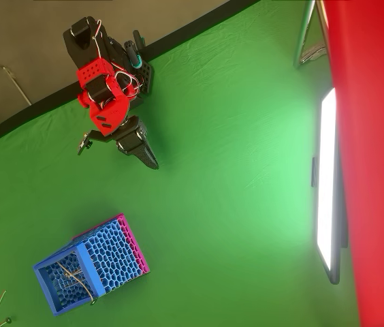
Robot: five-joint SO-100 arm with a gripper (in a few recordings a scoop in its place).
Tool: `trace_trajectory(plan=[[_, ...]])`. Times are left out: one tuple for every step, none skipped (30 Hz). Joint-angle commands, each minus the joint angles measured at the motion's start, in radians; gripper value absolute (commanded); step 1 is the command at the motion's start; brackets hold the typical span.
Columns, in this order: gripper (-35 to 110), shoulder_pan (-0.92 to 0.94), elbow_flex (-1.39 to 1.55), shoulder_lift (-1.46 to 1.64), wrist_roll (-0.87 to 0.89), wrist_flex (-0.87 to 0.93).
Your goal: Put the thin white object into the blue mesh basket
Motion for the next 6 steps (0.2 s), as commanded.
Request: trace_trajectory(plan=[[1, -0.006, 0.008, 0.006, 0.008, 0.003], [1, -0.006, 0.008, 0.006, 0.008, 0.005], [1, -0.006, 0.008, 0.006, 0.009, 0.005], [1, -0.006, 0.008, 0.006, 0.009, 0.005], [1, -0.006, 0.008, 0.006, 0.009, 0.005], [1, -0.006, 0.008, 0.006, 0.009, 0.005]])
